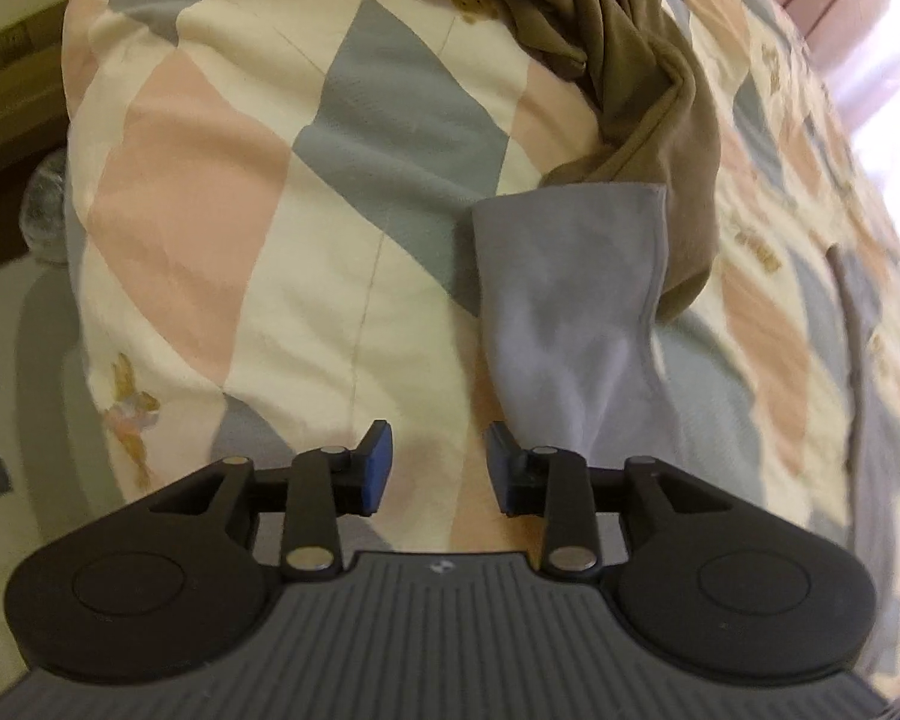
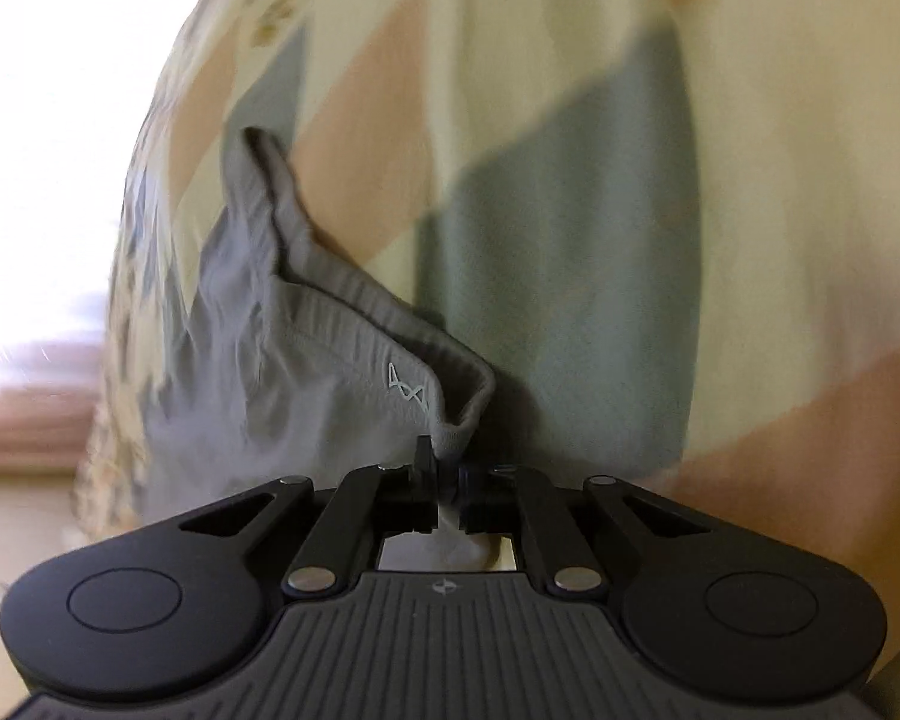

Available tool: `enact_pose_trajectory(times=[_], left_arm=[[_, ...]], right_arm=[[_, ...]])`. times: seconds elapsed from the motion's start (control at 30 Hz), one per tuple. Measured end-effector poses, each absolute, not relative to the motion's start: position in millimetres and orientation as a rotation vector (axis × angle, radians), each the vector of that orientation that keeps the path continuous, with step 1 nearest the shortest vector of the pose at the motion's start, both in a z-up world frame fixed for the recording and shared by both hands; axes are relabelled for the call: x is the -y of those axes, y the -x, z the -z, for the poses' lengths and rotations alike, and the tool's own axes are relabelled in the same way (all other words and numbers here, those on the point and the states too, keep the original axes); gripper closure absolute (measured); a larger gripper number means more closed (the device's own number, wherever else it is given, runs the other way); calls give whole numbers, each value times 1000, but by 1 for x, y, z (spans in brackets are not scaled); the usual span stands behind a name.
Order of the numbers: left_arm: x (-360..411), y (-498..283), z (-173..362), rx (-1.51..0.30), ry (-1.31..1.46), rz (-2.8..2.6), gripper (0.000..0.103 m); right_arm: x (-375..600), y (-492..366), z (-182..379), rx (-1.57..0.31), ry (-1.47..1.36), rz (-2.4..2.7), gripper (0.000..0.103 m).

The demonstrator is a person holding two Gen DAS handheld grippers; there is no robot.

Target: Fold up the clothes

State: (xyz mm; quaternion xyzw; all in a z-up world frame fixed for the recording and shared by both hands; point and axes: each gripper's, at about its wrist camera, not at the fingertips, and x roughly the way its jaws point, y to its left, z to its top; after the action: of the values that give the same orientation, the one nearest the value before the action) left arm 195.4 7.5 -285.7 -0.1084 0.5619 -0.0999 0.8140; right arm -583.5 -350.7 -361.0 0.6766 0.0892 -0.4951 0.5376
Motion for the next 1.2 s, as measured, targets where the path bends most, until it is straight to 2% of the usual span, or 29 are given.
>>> enact_pose_trajectory(times=[0.1,0.27,0.3,0.33,0.6,0.73,0.87,0.9,0.93,1.0,1.07,1.1,1.13,1.17,1.2], left_arm=[[-4,-199,292,-1184,278,229,59],[5,-209,322,-1188,434,245,59],[8,-211,326,-1197,439,246,69],[12,-212,326,-1195,413,250,103],[2,-187,252,-958,94,345,102],[-8,-201,285,-1081,-120,260,96],[-12,-231,267,-1078,36,266,95],[0,-239,256,-1054,41,317,80],[13,-248,247,-1033,35,366,53],[49,-271,238,-995,1,439,35],[89,-298,236,-965,-47,507,29],[98,-307,232,-940,-70,502,16],[105,-315,227,-914,-92,490,9],[112,-323,222,-887,-115,478,9],[119,-331,217,-860,-137,466,16]], right_arm=[[352,606,339,-245,-1544,1236,100],[358,615,322,-334,-1493,1238,100],[357,614,321,-347,-1490,1242,100],[358,612,324,-358,-1495,1248,100],[362,600,332,-422,-1513,1284,99],[366,591,337,-449,-1524,1320,99],[366,579,340,-488,-1528,1357,98],[365,575,340,-497,-1528,1369,98],[365,572,341,-507,-1530,1378,98],[365,563,342,-533,-1526,1402,97],[365,555,344,-549,-1521,1432,97],[365,551,345,-552,-1520,1449,97],[364,549,345,-549,-1522,1465,97],[363,547,345,-547,-1523,1480,97],[362,545,345,-544,-1524,1496,96]])
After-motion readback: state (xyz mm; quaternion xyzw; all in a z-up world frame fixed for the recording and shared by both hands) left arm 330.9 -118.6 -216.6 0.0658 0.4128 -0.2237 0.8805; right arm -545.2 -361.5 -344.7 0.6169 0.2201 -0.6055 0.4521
